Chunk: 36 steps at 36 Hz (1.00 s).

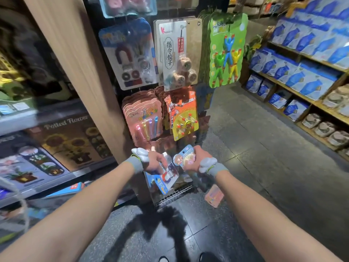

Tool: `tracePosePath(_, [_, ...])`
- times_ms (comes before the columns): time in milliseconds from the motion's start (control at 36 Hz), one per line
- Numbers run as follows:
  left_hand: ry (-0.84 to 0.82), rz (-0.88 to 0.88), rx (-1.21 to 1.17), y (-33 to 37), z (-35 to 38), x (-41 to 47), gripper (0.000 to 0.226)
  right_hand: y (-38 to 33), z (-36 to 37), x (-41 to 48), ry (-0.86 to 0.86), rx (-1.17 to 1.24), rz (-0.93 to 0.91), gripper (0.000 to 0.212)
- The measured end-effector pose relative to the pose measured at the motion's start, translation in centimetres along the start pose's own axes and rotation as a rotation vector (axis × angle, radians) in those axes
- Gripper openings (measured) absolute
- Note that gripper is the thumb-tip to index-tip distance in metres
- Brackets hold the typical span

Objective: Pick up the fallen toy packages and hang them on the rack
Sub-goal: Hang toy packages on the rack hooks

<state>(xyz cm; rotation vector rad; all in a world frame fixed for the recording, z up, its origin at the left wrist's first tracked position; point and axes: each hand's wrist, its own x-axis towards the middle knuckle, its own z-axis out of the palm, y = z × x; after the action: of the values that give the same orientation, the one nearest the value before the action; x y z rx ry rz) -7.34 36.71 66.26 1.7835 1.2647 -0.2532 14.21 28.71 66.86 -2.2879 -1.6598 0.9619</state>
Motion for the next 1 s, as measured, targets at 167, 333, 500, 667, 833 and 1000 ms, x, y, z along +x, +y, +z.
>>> tracePosePath(167, [0.054,0.027,0.09,-0.9,-0.2,0.0,0.04,0.4,0.5,0.8,0.012,0.015,0.05,0.078])
tracePosePath(333, [0.113,-0.006,0.214,-0.6,-0.4,0.1,0.056,1.4,-0.7,2.4,0.044,0.026,0.114,0.078])
tracePosePath(500, [0.172,-0.048,0.195,0.3,-0.1,1.3,0.057,4.8,-3.5,4.2,0.121,0.092,0.126,0.074])
tracePosePath(667, [0.144,-0.062,0.158,2.0,0.7,2.3,0.061,7.5,-6.3,7.1,0.214,0.202,0.122,0.062])
tracePosePath(833, [0.09,-0.134,0.085,4.1,0.9,3.7,0.057,8.3,-7.6,10.7,0.215,0.214,0.117,0.055])
tracePosePath(1000, [0.09,-0.165,0.042,5.6,1.4,4.8,0.04,8.5,-7.7,13.0,0.239,0.186,0.093,0.076])
